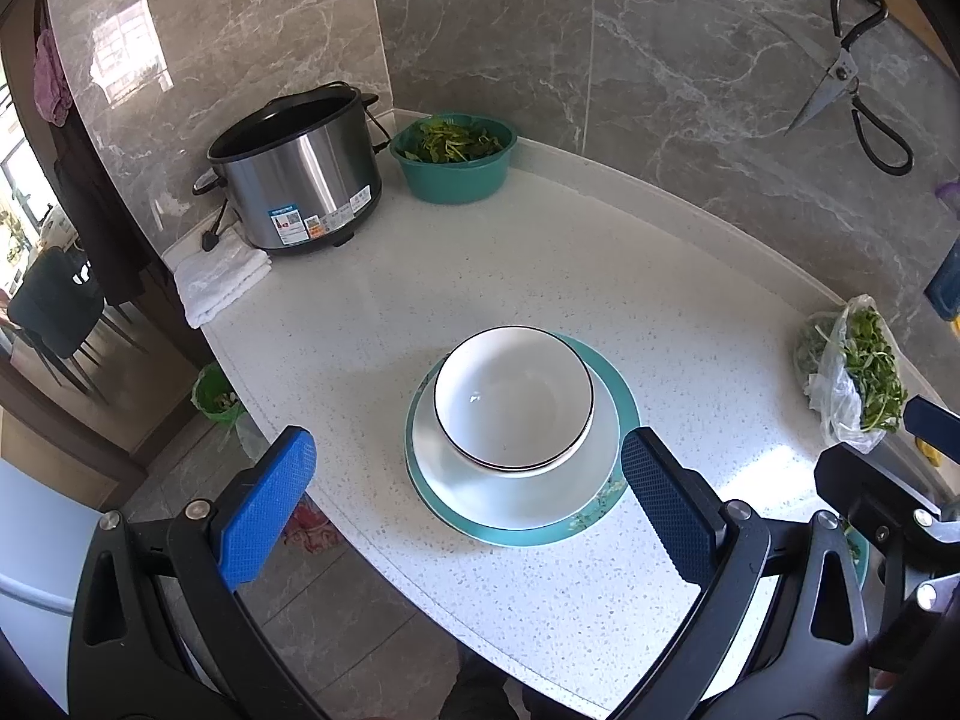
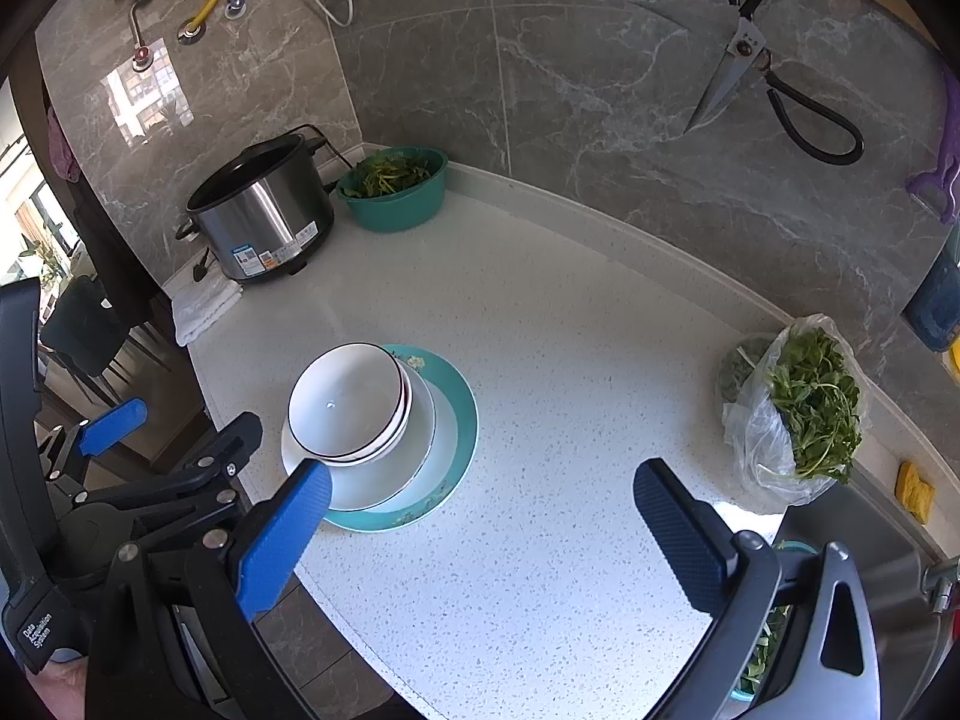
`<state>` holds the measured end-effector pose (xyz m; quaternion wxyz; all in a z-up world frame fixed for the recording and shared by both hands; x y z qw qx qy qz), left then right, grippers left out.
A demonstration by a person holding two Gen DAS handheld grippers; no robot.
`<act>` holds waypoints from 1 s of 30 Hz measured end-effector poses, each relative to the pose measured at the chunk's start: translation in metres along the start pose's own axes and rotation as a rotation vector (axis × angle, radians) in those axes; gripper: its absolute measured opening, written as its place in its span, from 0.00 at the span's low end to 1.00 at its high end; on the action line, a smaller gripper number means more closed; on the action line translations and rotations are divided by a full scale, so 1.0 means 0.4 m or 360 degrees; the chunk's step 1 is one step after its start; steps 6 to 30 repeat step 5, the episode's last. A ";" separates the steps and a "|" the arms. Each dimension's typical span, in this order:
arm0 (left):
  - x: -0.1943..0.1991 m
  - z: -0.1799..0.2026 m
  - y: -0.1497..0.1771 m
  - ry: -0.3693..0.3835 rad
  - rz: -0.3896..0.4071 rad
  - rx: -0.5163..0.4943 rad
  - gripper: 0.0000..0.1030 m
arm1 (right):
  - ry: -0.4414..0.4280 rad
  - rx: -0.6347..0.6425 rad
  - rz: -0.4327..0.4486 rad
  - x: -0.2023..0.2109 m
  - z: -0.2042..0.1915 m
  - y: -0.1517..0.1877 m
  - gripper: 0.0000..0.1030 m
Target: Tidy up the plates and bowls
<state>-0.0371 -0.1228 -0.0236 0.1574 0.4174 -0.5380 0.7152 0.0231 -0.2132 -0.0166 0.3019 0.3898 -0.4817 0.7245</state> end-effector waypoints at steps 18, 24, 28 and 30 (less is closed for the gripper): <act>0.002 0.000 0.000 -0.0001 0.0002 0.0004 1.00 | -0.0013 0.0017 -0.0006 -0.005 0.006 -0.010 1.00; 0.002 0.000 0.000 -0.0001 0.0002 0.0004 1.00 | -0.0013 0.0017 -0.0006 -0.005 0.006 -0.010 1.00; 0.002 0.000 0.000 -0.0001 0.0002 0.0004 1.00 | -0.0013 0.0017 -0.0006 -0.005 0.006 -0.010 1.00; 0.002 0.000 0.000 -0.0001 0.0002 0.0004 1.00 | -0.0013 0.0017 -0.0006 -0.005 0.006 -0.010 1.00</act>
Point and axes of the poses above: each gripper's, at about its wrist camera, not at the fingertips, and x roughly against the way its jaws point, z to its right, y to its underside, the point moved 2 cm from there along -x, roughly the way its jaws point, and after that the axes turned 14 degrees about y, right-handed, at the moved point
